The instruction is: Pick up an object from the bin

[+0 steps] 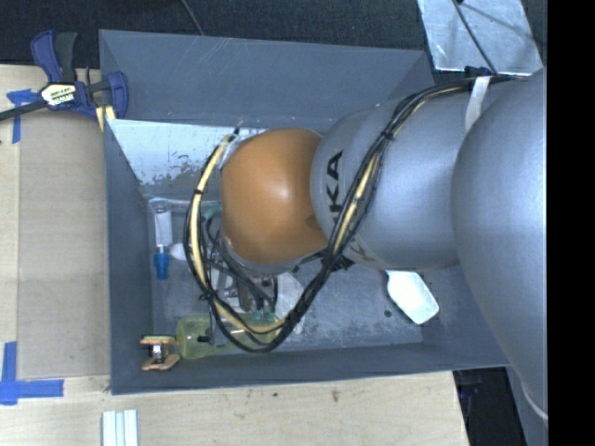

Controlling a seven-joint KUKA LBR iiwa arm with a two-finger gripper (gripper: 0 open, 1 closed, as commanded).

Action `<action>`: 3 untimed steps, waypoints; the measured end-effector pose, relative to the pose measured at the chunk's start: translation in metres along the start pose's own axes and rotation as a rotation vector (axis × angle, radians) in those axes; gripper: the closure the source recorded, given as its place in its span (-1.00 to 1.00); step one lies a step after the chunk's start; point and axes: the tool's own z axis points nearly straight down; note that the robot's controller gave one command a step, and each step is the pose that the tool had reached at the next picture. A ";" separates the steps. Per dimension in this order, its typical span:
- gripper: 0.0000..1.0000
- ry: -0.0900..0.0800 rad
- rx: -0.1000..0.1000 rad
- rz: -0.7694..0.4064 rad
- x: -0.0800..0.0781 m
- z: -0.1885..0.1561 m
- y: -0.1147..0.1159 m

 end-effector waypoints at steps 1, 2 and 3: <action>-1.00 -0.008 -0.002 0.003 -0.002 -0.005 -0.001; -1.00 -0.011 -0.004 0.033 -0.023 0.040 -0.047; -1.00 -0.006 -0.001 -0.074 -0.014 0.039 -0.111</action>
Offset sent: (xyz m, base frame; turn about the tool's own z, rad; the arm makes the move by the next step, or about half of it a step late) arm 0.0269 -0.0610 -0.0537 0.0458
